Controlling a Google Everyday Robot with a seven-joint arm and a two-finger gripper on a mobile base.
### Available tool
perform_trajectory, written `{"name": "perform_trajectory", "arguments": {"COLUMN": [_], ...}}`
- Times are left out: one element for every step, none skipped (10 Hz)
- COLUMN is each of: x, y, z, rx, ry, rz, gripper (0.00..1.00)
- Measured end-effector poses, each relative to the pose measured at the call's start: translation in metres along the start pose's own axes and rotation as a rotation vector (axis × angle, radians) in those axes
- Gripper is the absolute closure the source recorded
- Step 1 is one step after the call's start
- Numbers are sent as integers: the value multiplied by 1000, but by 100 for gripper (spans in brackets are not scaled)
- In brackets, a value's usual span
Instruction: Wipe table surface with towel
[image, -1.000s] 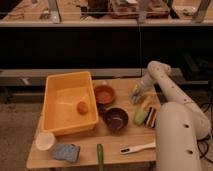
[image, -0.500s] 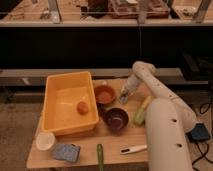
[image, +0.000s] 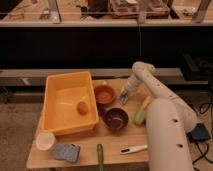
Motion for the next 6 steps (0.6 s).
{"name": "perform_trajectory", "arguments": {"x": [0, 0, 0, 0, 0, 0], "y": [0, 0, 1, 1, 1, 1], "z": [0, 0, 1, 1, 1, 1], "rx": [0, 0, 0, 0, 0, 0], "ry": [0, 0, 0, 0, 0, 0], "rz": [0, 0, 1, 2, 1, 2], "gripper": [96, 96, 96, 96, 96, 96]}}
